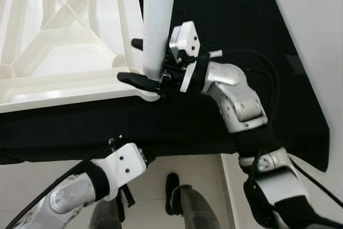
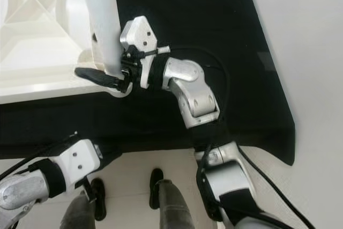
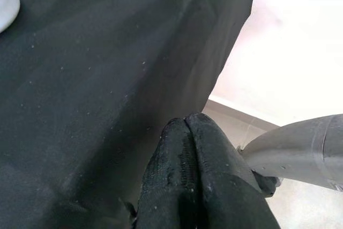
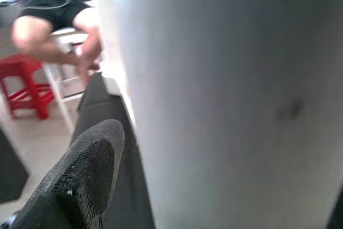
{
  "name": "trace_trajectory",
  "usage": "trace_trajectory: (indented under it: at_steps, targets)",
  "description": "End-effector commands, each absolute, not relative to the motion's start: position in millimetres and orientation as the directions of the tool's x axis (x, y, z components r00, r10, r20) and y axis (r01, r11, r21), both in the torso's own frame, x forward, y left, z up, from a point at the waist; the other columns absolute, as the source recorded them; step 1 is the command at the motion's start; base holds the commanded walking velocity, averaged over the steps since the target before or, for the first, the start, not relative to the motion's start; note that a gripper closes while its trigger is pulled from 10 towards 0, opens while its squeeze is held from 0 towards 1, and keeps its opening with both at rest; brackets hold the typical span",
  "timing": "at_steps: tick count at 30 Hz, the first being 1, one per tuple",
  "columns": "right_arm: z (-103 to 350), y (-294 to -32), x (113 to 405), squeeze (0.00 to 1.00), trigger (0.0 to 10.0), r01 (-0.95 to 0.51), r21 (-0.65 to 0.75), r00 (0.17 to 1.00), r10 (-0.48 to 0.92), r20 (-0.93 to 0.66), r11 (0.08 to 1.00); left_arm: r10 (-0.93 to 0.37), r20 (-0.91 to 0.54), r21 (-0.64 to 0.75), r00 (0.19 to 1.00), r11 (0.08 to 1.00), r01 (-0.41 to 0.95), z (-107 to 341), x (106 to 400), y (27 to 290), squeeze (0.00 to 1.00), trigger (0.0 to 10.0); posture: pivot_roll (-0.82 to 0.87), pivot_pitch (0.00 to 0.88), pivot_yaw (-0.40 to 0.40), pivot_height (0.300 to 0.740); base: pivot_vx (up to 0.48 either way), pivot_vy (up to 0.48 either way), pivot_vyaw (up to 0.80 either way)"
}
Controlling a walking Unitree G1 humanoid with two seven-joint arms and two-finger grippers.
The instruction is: Building children table
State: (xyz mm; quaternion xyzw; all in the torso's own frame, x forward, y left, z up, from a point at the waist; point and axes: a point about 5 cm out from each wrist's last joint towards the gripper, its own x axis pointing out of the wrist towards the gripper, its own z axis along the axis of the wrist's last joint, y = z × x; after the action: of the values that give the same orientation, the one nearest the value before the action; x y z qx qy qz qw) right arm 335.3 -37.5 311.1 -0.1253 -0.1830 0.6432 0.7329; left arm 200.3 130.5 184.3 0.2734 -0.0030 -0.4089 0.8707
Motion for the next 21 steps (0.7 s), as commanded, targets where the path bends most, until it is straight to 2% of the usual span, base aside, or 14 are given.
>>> trace_trajectory:
  at_steps: [1, 6, 7, 15, 21]
  targets:
    - [305, -31, 338, 0.0, 10.0, -0.899, -0.435, 0.038, 0.999, 0.033, 0.049, -0.73, -0.228, 0.452, 0.644, 0.506, 0.734, 177, 196, 124, 0.0, 10.0, 0.17, 0.338, -0.176, 0.74, 0.0, 0.0, 0.0]
    - [302, -29, 347, 0.0, 10.0, -0.896, -0.445, 0.015, 0.999, -0.045, -0.006, -0.727, -0.222, 0.454, 0.65, 0.513, 0.729, 177, 197, 124, 0.0, 10.0, 0.16, 0.336, -0.178, 0.74, 0.0, 0.0, 0.0]
    - [301, -29, 350, 0.0, 0.0, -0.903, -0.429, 0.016, 0.999, -0.051, -0.008, -0.724, -0.219, 0.455, 0.654, 0.517, 0.725, 176, 197, 125, 0.0, 10.0, 0.15, 0.33, -0.19, 0.74, 0.0, 0.0, 0.0]
    - [298, -33, 358, 0.0, 0.0, -0.916, -0.401, -0.007, 0.997, -0.071, -0.035, -0.714, -0.209, 0.45, 0.668, 0.536, 0.714, 172, 197, 124, 0.0, 10.0, 0.14, 0.321, -0.191, 0.74, 0.0, 0.0, 0.0]
    - [289, -43, 368, 0.0, 0.0, -0.922, -0.384, 0.091, 0.993, -0.075, 0.055, -0.717, -0.205, 0.446, 0.666, 0.538, 0.716, 171, 198, 122, 0.0, 10.0, 0.12, 0.317, -0.184, 0.74, 0.0, 0.0, 0.0]
